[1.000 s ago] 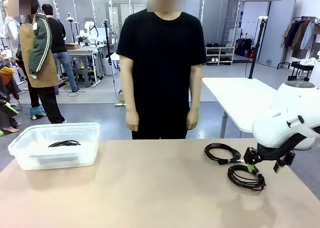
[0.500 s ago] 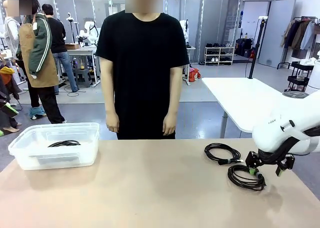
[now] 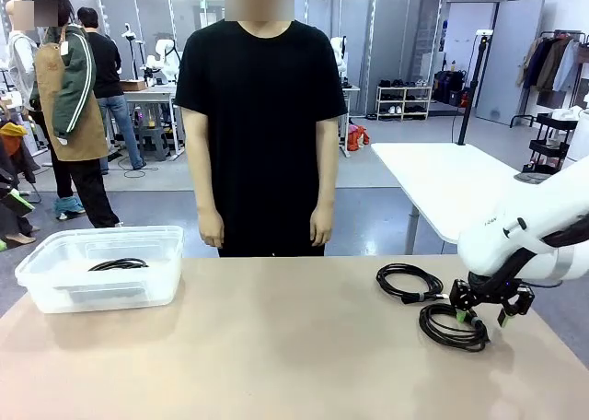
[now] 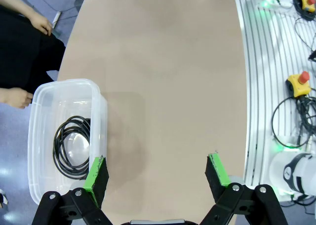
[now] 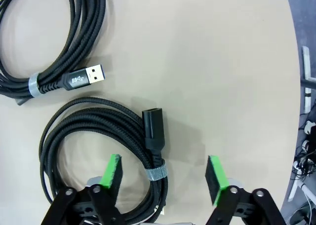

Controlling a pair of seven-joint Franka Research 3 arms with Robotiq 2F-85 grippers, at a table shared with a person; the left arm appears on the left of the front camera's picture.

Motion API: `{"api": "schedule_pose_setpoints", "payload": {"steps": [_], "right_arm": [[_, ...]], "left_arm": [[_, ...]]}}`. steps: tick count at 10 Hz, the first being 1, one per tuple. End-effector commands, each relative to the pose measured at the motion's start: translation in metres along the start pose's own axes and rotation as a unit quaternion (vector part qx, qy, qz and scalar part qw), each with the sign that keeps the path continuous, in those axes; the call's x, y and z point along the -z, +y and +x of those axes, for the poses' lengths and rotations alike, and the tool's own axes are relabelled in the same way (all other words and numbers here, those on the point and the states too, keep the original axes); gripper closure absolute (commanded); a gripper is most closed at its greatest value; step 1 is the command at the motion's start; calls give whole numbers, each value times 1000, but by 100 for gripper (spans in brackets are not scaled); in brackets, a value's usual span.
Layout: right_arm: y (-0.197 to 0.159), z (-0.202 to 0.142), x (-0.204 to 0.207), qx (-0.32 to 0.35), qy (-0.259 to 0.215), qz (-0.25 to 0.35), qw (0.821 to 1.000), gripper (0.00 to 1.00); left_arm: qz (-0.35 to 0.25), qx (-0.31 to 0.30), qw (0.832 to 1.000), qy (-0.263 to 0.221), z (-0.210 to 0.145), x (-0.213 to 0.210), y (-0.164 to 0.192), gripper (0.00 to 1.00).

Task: Organize and store the cables.
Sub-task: Place the USB Extension Cable into the Organizing box.

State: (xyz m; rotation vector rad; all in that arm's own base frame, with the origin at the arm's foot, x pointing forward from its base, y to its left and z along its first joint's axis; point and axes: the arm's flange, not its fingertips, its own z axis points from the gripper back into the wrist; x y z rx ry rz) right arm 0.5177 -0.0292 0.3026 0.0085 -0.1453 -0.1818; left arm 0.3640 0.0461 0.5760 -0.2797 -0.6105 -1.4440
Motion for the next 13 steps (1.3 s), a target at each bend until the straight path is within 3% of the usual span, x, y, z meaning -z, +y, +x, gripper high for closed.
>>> {"api": "schedule_pose_setpoints", "payload": {"steps": [1,3,4,5,6,9,13], "right_arm": [[3,5,-1,2,3,9,1000,100],[7,4,-3,10,9,7,1000,100],[10,4,-1,15,15,5,1000,87],[12,5,1,17,18,7,1000,97],[14,6,2,21,20,10,1000,100],[32,1,-33,43,21,4,999,100],[96,-8,-110,56,1,17,998,100]], "left_arm": [[2,1,1000,7,1,-2,4,0],[2,1,1000,7,1,-2,4,0],[2,1,1000,7,1,-2,4,0],[2,1,1000,7,1,-2,4,0],[2,1,1000,7,1,-2,4,0],[2,1,1000,7,1,-2,4,0],[2,1,1000,7,1,-2,4,0]]}}
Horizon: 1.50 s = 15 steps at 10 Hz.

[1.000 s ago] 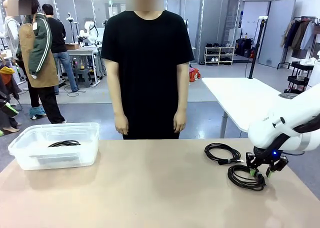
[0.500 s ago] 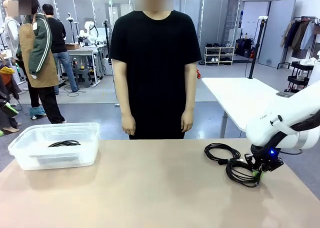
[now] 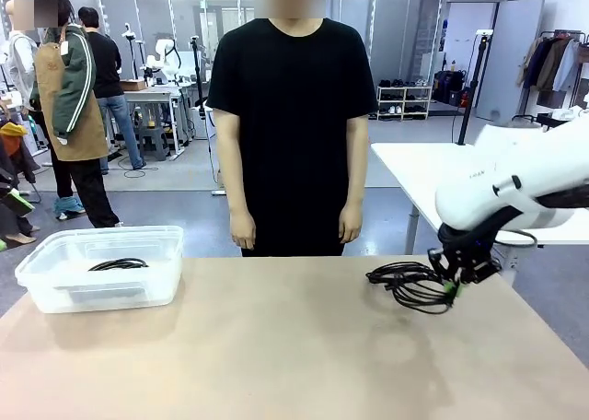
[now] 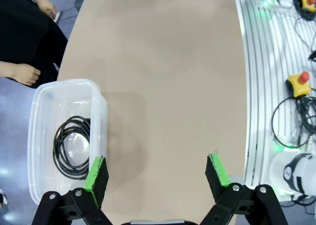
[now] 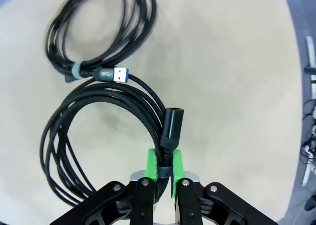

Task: Organize and store the cables.
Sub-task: Place the USB Extension Cable into the Organizing box.

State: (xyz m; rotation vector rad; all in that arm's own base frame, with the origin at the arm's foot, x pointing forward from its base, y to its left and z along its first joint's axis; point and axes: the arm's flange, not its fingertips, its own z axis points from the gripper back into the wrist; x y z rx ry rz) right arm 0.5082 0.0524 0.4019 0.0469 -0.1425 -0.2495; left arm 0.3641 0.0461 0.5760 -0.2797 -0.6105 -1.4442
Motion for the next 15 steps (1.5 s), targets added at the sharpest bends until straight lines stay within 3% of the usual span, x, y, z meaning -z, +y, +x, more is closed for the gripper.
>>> {"api": "schedule_pose_setpoints", "payload": {"steps": [1,6,9,14,15], "right_arm": [[44,-7,-17,16,4,9,1000,100],[188,-35,-14,-65,-6,14,998,100],[265,-41,25,-74,6,23,997,100],[290,-64,68,-93,43,1,995,100],[288,-66,72,-93,45,0,995,75]], "left_arm": [[2,1,1000,7,1,-2,4,0],[2,1,1000,7,1,-2,4,0],[2,1,1000,7,1,-2,4,0],[2,1,1000,7,1,-2,4,0],[2,1,1000,7,1,-2,4,0]]}}
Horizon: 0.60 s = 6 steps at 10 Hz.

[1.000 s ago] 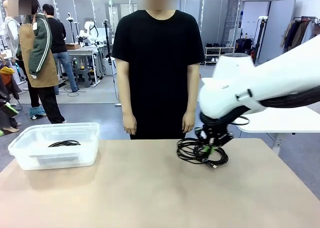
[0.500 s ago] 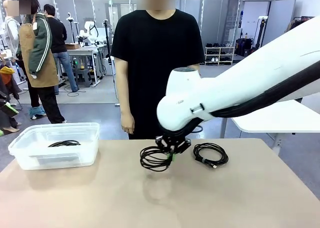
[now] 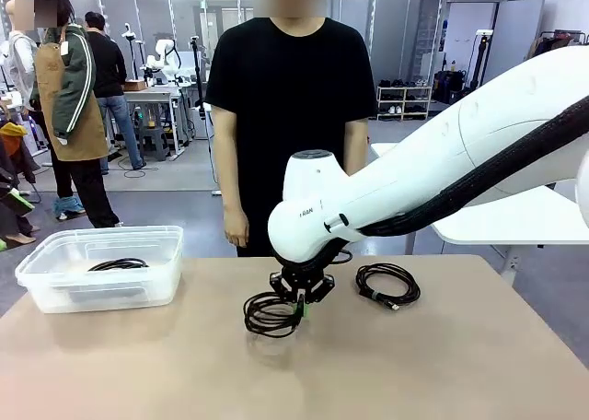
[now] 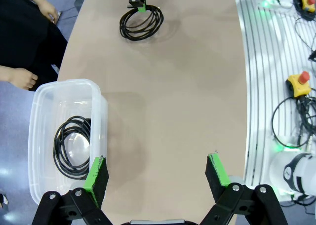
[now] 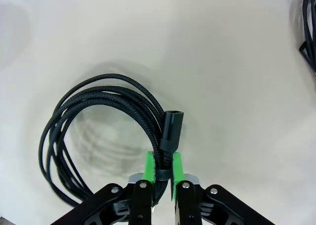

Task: Organize and store the cables.
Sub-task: Place the USB Extension Cable into the Organizing box.

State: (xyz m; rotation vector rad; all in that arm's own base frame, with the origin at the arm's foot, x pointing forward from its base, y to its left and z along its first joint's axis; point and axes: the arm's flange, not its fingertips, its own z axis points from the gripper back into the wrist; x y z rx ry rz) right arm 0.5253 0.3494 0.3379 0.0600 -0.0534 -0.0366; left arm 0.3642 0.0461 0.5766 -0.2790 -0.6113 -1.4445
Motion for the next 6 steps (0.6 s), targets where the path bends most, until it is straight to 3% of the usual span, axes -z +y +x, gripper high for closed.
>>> {"api": "schedule_pose_setpoints", "payload": {"steps": [1,4,5,6], "right_arm": [[-2,-2,-1,13,-1,-7,1000,62],[-11,-8,-3,9,-6,-2,1000,10],[-21,-11,-9,9,-16,6,1000,0],[-35,-14,-18,-2,-24,6,1000,0]], "left_arm": [[2,1,1000,7,0,-2,4,0],[2,1,1000,7,0,-2,4,0],[0,0,1000,0,0,0,0,0],[-10,-3,1000,1,9,5,3,0]]}}
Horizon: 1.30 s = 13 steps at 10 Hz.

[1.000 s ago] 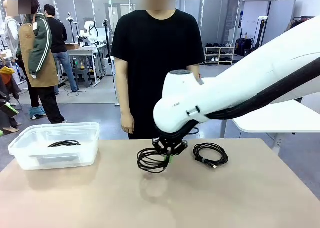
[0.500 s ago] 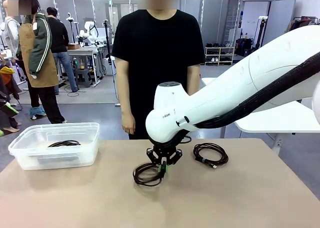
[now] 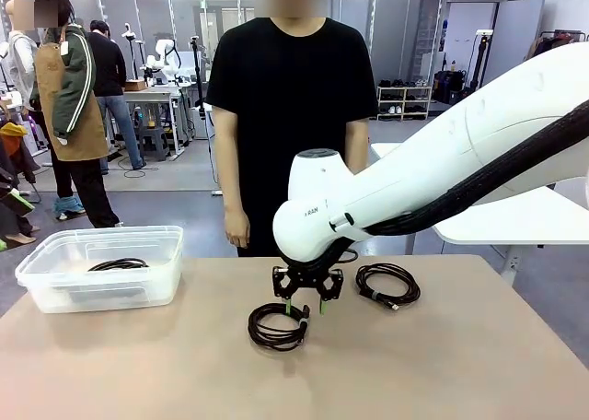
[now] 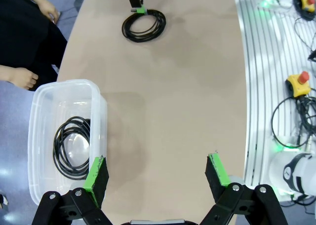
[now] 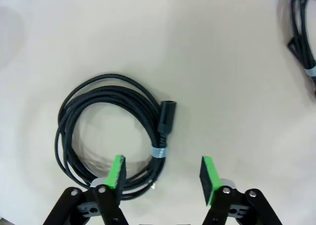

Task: Organize and store the cables.
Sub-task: Place the USB Extension Cable into the Organizing box.

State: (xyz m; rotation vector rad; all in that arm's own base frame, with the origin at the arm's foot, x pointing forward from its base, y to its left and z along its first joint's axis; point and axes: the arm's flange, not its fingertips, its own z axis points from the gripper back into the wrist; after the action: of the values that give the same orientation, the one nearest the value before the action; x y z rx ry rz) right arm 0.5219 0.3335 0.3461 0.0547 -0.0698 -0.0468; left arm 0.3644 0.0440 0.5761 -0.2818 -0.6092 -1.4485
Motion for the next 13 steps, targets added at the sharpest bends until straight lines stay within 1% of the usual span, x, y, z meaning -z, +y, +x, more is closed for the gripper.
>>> {"api": "schedule_pose_setpoints", "payload": {"steps": [1,2,3,4,5,6,7,9,10,11,12,13], "right_arm": [[-40,-16,-19,-18,-24,-7,1000,0],[-62,-22,-27,-35,-28,2,999,0],[-95,-31,-39,-53,-34,19,998,0],[-132,-39,-52,-56,-36,16,998,0],[-169,-47,-68,-63,-46,44,996,0],[-203,-56,-80,-81,-65,63,993,0],[-239,-67,-92,-96,-80,83,989,0],[-306,-83,-108,-117,-104,111,981,0],[-333,-94,-114,-152,-118,122,974,0],[-357,-105,-118,-185,-141,117,966,0],[-379,-120,-120,-226,-160,120,953,0],[-394,-133,-118,-261,-177,111,942,0]], "left_arm": [[-19,-16,1000,-7,19,8,7,0],[-36,-28,999,-5,36,20,11,0],[-59,-38,998,-1,61,39,15,0],[-74,-45,996,-1,83,57,17,0],[-83,-59,995,-2,103,75,20,0],[-90,-82,992,4,123,97,23,0],[-98,-108,989,20,147,119,25,0],[-113,-153,981,26,191,165,22,0],[-114,-184,976,36,212,190,19,0],[-114,-218,968,57,234,218,17,0],[-112,-252,957,84,258,250,12,0],[-93,-276,951,104,278,278,10,0]]}}
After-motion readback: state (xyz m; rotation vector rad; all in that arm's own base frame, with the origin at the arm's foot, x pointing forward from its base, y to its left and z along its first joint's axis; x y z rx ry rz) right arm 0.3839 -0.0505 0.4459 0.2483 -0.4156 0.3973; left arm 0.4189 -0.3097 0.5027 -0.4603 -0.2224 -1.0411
